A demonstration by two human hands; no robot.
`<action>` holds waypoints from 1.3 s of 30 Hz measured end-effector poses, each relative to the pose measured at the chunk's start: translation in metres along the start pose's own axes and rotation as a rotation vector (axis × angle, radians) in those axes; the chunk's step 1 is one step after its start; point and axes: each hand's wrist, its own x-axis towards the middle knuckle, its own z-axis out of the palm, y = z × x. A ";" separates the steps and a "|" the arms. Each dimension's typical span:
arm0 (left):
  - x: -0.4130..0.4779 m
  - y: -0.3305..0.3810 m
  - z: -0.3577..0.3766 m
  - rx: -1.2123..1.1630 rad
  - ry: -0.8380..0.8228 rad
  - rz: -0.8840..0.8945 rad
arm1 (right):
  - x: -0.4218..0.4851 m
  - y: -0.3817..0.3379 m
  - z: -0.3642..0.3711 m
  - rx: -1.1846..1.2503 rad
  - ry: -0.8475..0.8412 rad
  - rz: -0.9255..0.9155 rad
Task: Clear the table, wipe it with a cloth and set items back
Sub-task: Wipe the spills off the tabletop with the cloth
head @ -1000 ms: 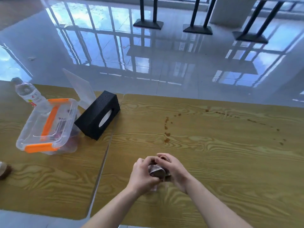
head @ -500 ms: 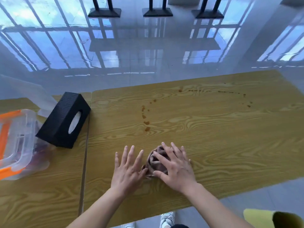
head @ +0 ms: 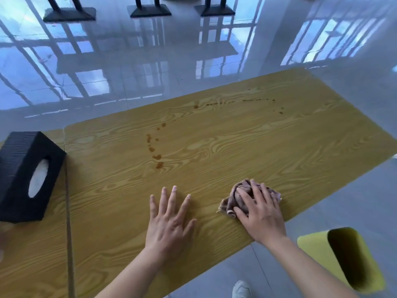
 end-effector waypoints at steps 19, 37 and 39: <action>0.246 0.193 -0.010 -0.046 -0.014 -0.116 | 0.129 0.173 -0.022 0.057 -0.112 0.328; 0.247 0.199 -0.010 -0.029 0.035 -0.198 | 0.198 0.185 -0.029 0.018 -0.102 -0.098; 0.247 0.199 -0.010 -0.021 0.012 -0.197 | 0.186 0.197 -0.029 -0.017 -0.099 -0.239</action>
